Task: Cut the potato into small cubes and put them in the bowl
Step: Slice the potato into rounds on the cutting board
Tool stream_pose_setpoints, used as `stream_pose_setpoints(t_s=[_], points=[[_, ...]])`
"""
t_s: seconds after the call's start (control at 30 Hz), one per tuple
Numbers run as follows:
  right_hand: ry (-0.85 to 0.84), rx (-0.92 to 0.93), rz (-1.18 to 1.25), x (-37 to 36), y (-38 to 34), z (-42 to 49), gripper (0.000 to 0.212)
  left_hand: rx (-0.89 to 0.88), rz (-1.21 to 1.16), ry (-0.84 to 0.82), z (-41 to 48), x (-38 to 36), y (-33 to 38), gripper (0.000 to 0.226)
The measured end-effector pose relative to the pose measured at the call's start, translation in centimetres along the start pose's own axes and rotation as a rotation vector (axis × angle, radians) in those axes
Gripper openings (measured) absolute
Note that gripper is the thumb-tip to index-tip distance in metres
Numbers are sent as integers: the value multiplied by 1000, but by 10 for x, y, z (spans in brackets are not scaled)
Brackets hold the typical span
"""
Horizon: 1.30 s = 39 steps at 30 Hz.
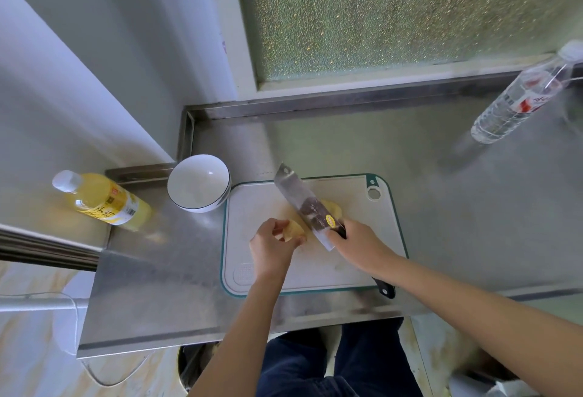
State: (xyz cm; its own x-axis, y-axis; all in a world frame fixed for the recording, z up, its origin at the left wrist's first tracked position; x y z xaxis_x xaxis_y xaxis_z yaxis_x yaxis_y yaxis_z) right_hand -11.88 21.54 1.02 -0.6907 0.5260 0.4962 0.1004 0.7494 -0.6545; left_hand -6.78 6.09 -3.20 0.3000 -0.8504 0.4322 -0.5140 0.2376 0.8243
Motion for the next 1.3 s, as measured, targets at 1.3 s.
stream_pose_setpoints(t_s=[1.3], points=[[-32,-44,-218,-6,-33,-4,19,-28,29,19,-1,-3,3,38]])
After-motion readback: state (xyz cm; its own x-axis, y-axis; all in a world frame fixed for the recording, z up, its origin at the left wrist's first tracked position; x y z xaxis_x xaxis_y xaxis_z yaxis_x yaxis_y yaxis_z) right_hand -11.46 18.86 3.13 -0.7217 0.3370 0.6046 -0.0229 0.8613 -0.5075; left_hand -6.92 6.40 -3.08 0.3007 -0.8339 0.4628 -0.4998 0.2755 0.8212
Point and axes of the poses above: each hand's wrist, its own z-axis towards the middle knuckle, its own x-axis out of the back of the hand, y = z × x, the point moved 2 cm from there along z, towards the middle knuckle, and after that the axes turned 6 degrees about -y, right-handed, at the moved point
